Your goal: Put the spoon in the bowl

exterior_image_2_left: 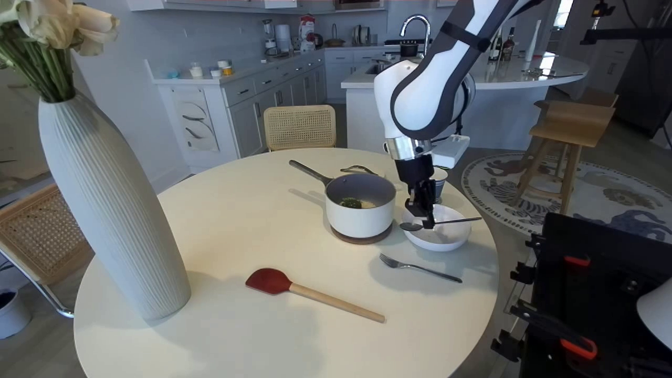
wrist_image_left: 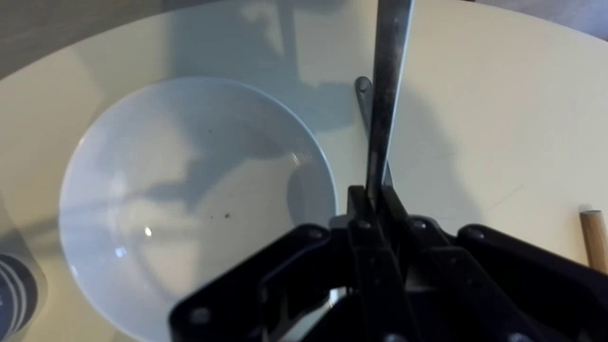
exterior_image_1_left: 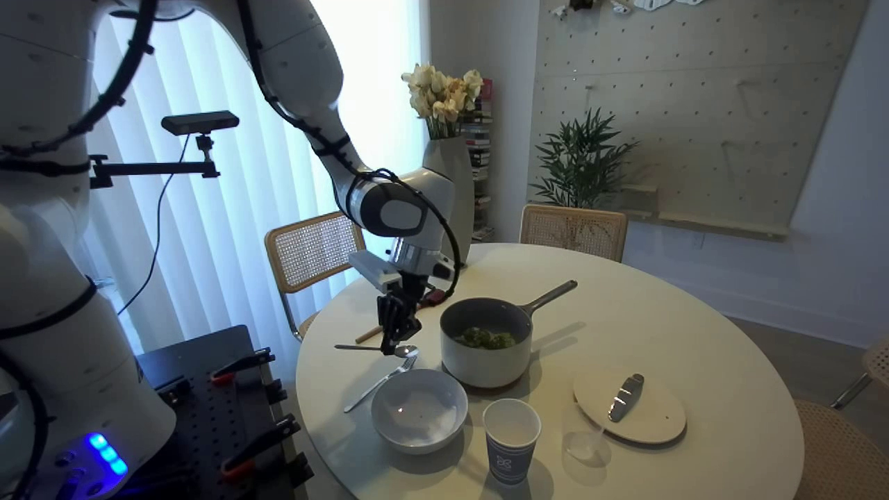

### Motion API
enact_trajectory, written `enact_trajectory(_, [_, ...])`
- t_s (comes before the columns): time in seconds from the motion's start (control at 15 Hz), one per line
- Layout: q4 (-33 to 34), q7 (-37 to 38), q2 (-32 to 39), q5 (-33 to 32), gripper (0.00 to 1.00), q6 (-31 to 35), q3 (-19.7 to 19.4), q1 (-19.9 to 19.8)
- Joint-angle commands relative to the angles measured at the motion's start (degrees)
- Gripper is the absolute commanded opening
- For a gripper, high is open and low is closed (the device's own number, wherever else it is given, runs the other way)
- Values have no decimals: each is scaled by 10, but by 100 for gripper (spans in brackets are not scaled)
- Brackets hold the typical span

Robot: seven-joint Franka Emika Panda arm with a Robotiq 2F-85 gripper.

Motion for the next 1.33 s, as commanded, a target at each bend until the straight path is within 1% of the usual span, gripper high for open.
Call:
enact_trajectory(0.0, [7,-1,-4,-9,2,-41,-20,-8])
enact_trajectory(0.33, [16,-7,25,-3,2,-43,-36,-24])
enact_trajectory(0.47, [21,-4,46,-3,2,-35,-36,-28])
enact_trajectory(0.87, [55,-11,107,8,2,-39,-28,-38])
enact_trajectory(1.27, [86,-5,140,4,2,-37,-29,-36])
